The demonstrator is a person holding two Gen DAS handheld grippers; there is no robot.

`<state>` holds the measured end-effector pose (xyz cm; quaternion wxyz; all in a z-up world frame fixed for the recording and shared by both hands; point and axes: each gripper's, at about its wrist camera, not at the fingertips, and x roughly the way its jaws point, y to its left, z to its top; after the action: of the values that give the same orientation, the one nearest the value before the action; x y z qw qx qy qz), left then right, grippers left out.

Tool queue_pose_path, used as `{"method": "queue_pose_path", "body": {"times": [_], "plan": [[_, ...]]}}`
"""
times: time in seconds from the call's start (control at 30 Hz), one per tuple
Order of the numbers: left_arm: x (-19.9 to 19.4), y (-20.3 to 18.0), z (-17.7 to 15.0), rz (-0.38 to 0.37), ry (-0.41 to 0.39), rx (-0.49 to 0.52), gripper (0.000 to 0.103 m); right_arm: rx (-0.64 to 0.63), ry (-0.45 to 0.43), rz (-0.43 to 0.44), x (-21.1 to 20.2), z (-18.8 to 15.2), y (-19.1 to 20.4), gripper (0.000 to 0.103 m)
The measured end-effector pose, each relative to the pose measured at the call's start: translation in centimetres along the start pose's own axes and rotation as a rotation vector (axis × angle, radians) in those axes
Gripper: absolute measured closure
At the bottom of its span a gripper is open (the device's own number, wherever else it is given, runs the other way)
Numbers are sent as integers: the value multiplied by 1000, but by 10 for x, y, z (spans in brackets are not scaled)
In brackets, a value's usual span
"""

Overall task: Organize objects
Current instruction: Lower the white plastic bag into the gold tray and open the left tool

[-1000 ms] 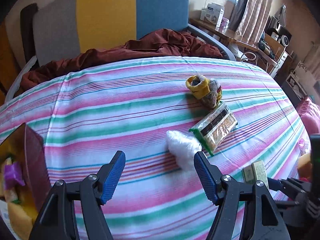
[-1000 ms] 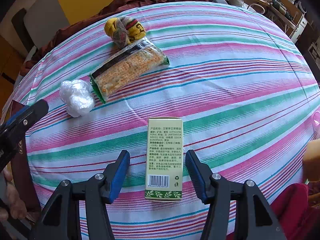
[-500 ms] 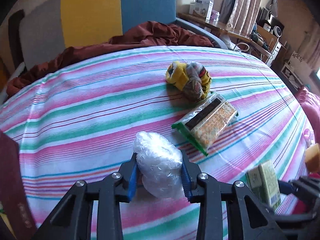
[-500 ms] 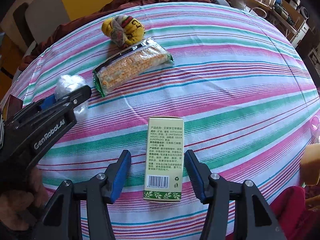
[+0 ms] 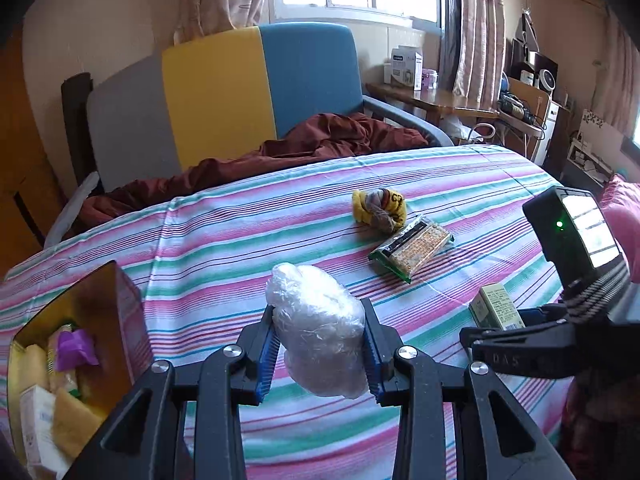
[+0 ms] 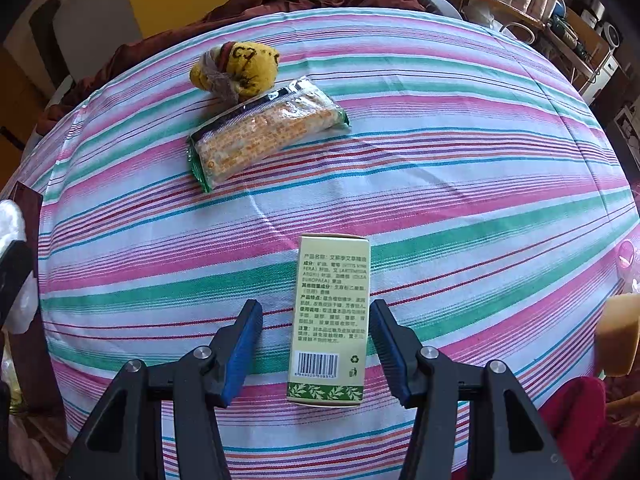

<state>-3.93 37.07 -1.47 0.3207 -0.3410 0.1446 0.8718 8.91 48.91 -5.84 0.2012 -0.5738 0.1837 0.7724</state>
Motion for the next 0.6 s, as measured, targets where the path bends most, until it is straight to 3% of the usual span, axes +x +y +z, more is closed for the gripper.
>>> {"method": "queue_pose_path", "body": {"times": [0.4, 0.6], "plan": [[-33, 24, -16, 25, -18, -44, 66, -21, -15, -19, -11, -15, -6, 48], [-48, 41, -24, 47, -29, -70, 66, -46, -37, -16, -20, -23, -8, 67]]}}
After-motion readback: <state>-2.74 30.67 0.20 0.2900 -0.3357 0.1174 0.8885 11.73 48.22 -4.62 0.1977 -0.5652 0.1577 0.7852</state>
